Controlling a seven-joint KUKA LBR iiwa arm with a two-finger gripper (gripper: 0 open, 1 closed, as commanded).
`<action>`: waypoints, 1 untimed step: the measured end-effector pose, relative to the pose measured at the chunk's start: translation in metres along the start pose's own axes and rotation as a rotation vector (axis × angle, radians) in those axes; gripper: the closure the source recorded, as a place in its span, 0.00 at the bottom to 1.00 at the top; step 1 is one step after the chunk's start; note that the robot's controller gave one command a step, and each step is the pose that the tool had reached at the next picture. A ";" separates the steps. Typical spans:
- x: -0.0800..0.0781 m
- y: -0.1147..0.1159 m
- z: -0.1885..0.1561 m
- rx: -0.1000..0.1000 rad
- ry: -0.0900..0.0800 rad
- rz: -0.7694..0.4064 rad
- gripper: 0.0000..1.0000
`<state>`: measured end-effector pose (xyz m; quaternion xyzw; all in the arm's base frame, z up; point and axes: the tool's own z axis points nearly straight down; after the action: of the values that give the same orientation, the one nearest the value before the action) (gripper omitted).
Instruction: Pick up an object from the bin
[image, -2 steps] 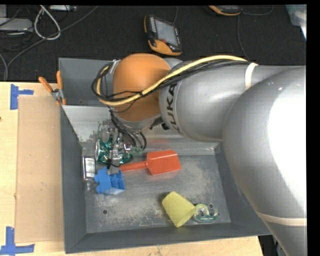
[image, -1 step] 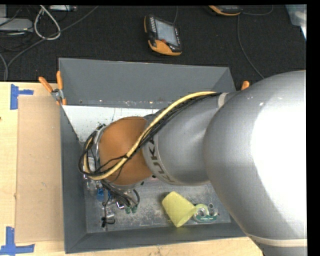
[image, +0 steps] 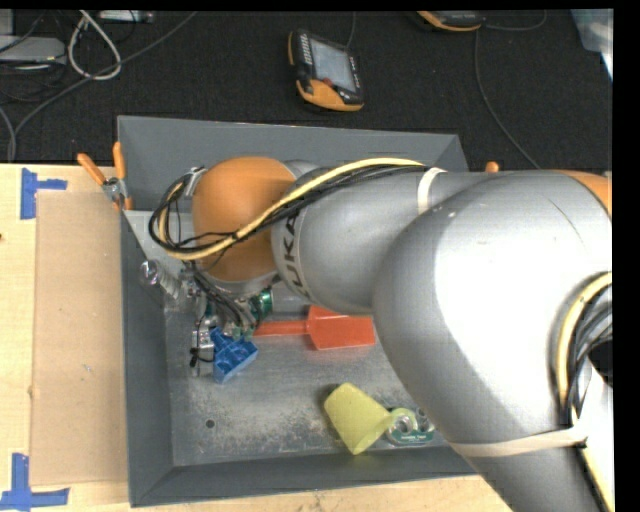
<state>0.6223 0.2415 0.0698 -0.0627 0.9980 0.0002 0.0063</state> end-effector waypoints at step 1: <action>0.101 -0.003 -0.001 -0.002 0.027 -0.216 1.00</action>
Offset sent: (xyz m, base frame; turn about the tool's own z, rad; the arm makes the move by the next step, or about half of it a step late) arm 0.0000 0.0000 0.0000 0.0000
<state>0.5228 0.2257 0.0694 -0.1698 0.9855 -0.0005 -0.0072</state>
